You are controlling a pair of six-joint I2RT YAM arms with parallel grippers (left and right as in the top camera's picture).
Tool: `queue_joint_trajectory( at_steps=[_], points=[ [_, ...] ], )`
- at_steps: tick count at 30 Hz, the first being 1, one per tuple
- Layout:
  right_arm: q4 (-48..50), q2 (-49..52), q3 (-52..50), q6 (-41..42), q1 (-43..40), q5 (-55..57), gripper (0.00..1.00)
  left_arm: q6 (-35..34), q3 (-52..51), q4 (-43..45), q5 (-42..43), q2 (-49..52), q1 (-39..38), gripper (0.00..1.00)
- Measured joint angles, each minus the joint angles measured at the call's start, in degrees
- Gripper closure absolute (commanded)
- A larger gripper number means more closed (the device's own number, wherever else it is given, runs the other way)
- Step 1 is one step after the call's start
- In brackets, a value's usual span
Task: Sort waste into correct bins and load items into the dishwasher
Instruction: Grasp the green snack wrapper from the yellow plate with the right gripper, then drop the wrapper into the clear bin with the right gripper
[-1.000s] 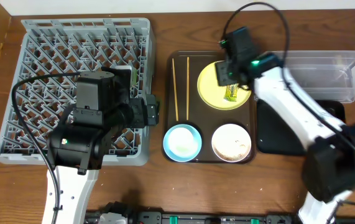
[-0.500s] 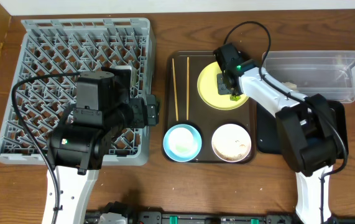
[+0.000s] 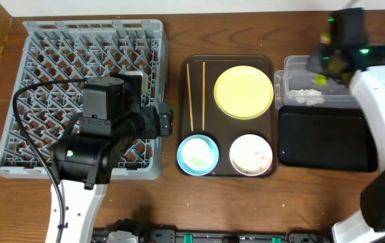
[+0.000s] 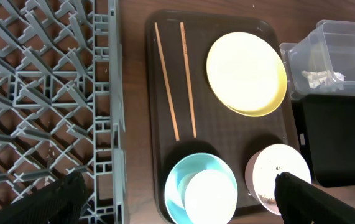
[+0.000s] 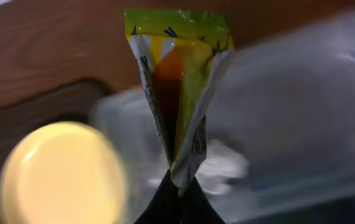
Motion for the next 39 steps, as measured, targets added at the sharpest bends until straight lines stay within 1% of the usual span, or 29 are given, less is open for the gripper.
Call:
queue_joint_trajectory(
  at_steps=[1,2,3,5,6,10,14,17,18,19,20,21,22,25,29,32,36,39],
  points=[
    [-0.2,0.8,-0.2,1.2,-1.5,0.0,0.99,0.0,0.0,0.0,0.0,0.0,0.0,0.03],
    [-0.2,1.7,-0.3,2.0,-2.6,-0.1,0.96,0.0,0.0,0.0,0.0,0.0,0.0,0.03],
    [-0.1,2.6,-0.4,2.8,-3.5,-0.6,0.62,0.0,0.0,0.0,0.0,0.0,0.0,0.03],
    [0.2,4.4,-0.7,4.1,-4.5,-1.9,0.49,0.0,0.0,0.0,0.0,0.0,0.0,0.03],
    [0.3,4.9,-0.9,4.5,-4.7,-2.8,0.46,0.0,0.0,0.0,0.0,0.0,0.0,0.03],
    [0.8,4.6,-1.0,5.5,-4.7,-5.9,0.44,0.0,0.0,0.0,0.0,0.0,0.0,0.03],
    [0.1,2.5,-1.0,6.1,-4.6,-8.2,0.45,0.0,0.0,0.0,0.0,0.0,0.0,0.03],
    [-0.7,-1.2,-1.0,5.8,-4.1,-8.9,0.53,0.0,0.0,0.0,0.0,0.0,0.0,0.03],
    [-1.3,-2.9,-1.0,5.2,-3.6,-9.0,0.62,0.0,0.0,0.0,0.0,0.0,0.0,0.03],
    [-1.7,-4.3,-1.0,4.9,-3.1,-9.1,0.68,0.0,0.0,0.0,0.0,0.0,0.0,0.03],
    [-2.2,-5.8,-1.0,4.1,-2.3,-9.3,0.73,0.0,0.0,0.0,0.0,0.0,0.0,0.03],
    [-2.8,-7.1,-1.0,3.3,-1.4,-9.4,0.75,0.0,0.0,0.0,0.0,0.0,0.0,0.03],
    [-3.7,-8.2,-1.0,2.7,-0.4,-9.6,0.73,0.0,0.0,0.0,0.0,0.0,0.0,0.03],
    [-6.9,-9.8,-1.0,-0.4,4.1,-12.0,0.61,0.0,0.0,0.0,0.0,0.0,0.0,0.03],
    [-11.6,-8.3,-1.6,-4.4,12.5,-14.1,0.6,0.0,0.0,0.0,0.0,0.0,0.0,0.03],
    [-13.4,-6.3,-4.0,-6.2,19.7,-14.6,0.64,0.0,0.0,0.0,0.0,0.0,0.0,0.03],
    [-11.2,-2.4,-9.2,-7.1,28.0,-14.9,0.64,0.0,0.0,0.0,0.0,0.0,0.0,0.03],
    [-9.1,0.5,-11.8,-7.6,32.2,-14.9,0.62,0.0,0.0,0.0,0.0,0.0,0.0,0.03]
  ],
)
